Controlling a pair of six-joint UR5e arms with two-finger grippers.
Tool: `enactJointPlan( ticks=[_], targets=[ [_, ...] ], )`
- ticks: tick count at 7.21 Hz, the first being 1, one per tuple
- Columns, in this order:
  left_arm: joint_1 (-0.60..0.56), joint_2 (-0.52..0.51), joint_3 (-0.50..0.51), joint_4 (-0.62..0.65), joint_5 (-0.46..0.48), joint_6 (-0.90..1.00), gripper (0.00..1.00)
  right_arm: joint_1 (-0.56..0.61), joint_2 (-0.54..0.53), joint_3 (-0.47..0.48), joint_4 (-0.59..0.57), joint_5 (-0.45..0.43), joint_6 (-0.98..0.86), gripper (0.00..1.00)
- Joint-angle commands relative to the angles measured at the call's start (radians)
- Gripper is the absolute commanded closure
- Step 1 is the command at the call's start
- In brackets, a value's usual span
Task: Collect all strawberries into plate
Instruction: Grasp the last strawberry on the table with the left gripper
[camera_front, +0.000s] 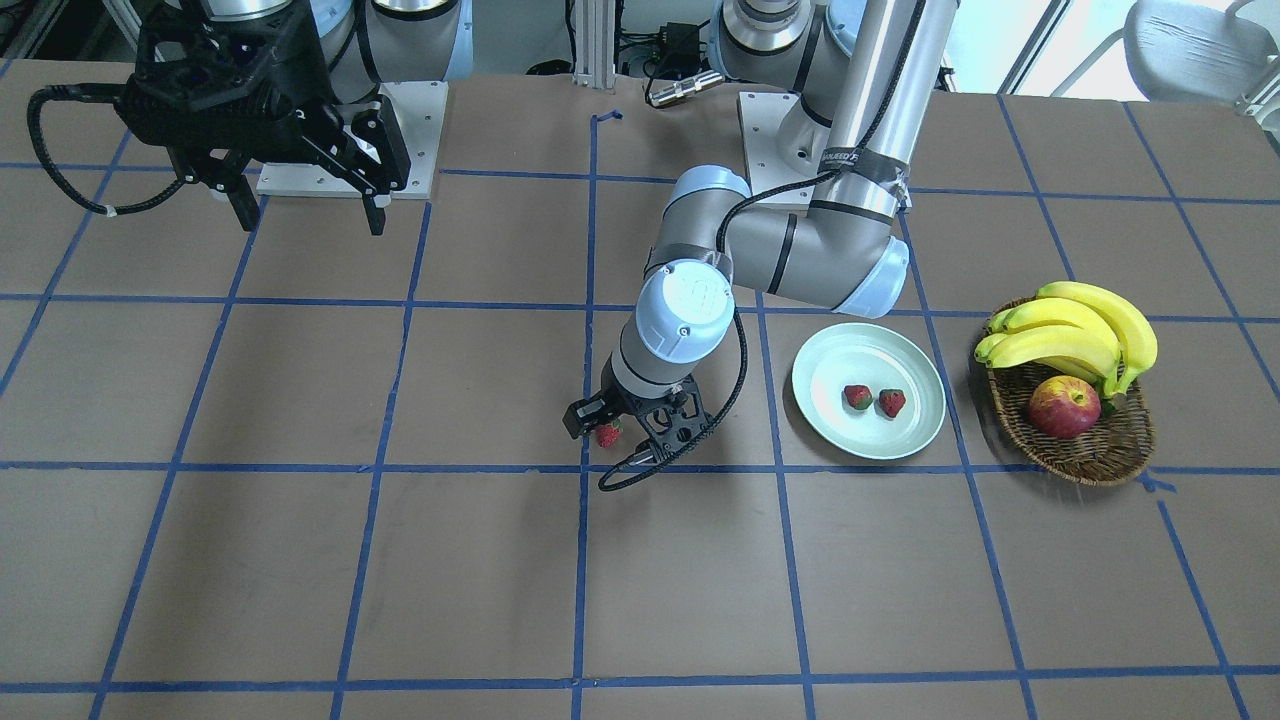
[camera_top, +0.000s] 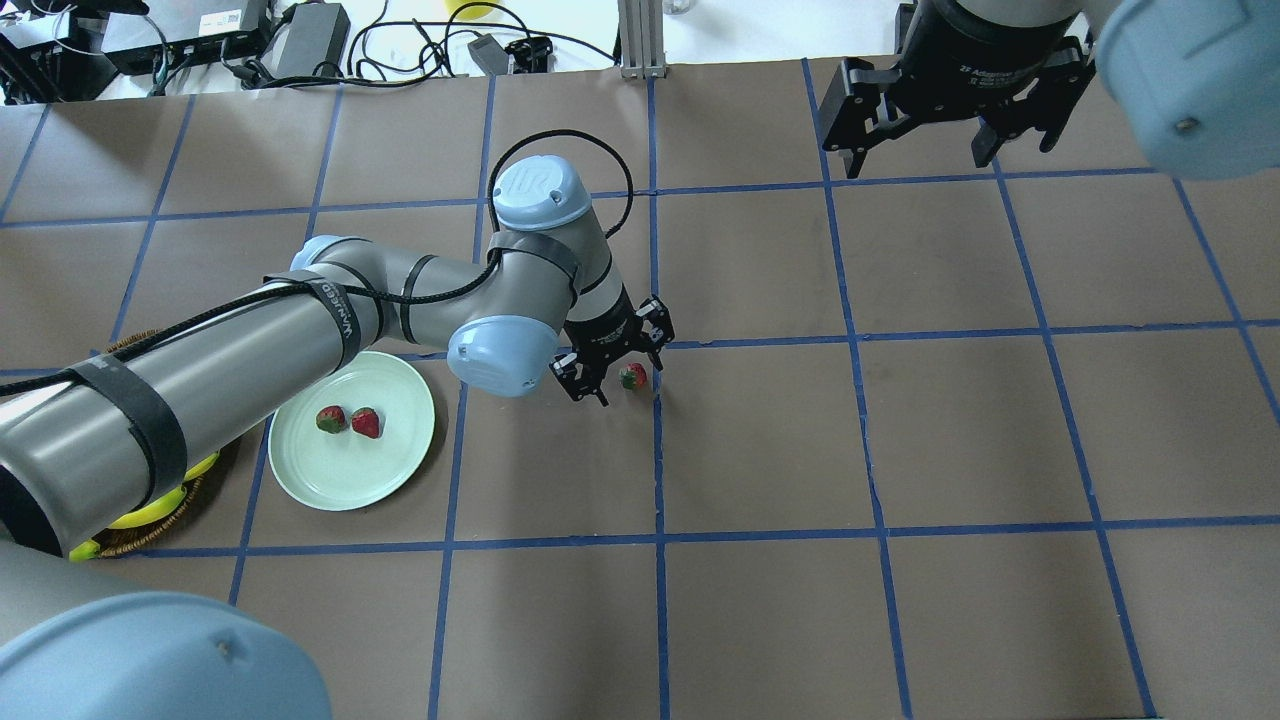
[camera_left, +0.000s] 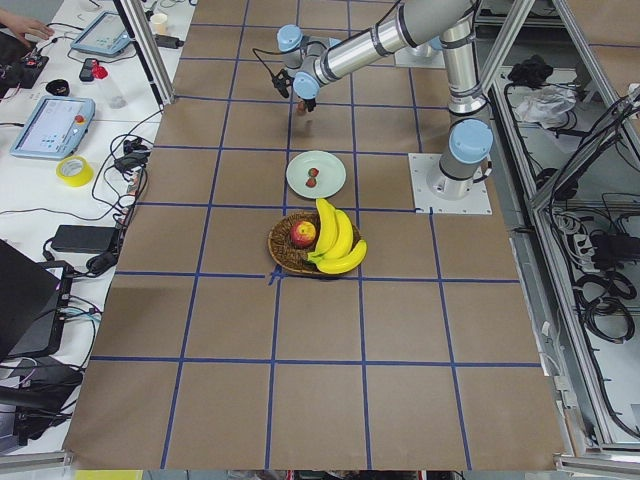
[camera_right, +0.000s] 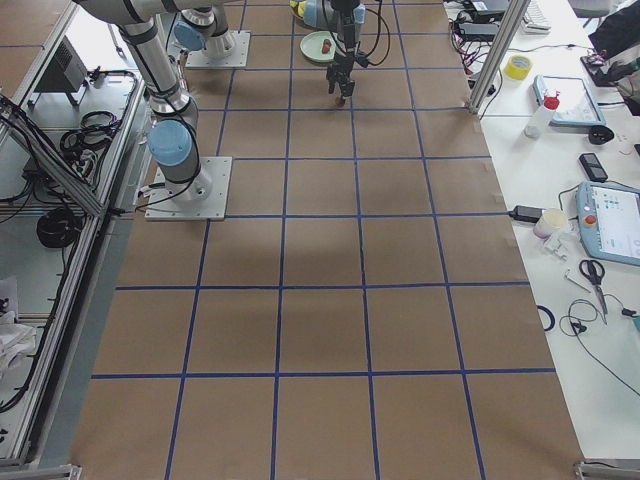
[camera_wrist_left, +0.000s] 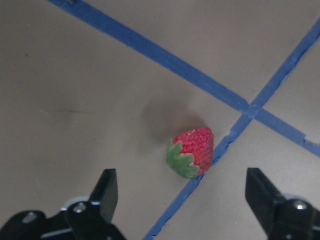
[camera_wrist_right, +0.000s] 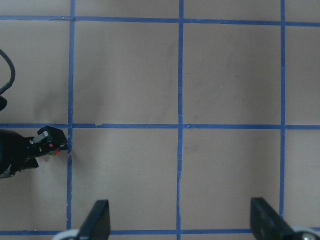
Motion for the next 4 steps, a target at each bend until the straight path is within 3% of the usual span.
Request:
enactJointPlan(
  ticks=[1,4],
  targets=[
    [-0.001,-0.01,0.003,0.002,0.0,0.004,1.0,0.0,0.001,-0.001,0.0,0.0,-0.001,0.0],
    [0.011,0.039,0.028,-0.01,0.049,0.105,1.0,0.0,-0.001,-0.001,0.0,0.0,0.001,0.0]
  ],
)
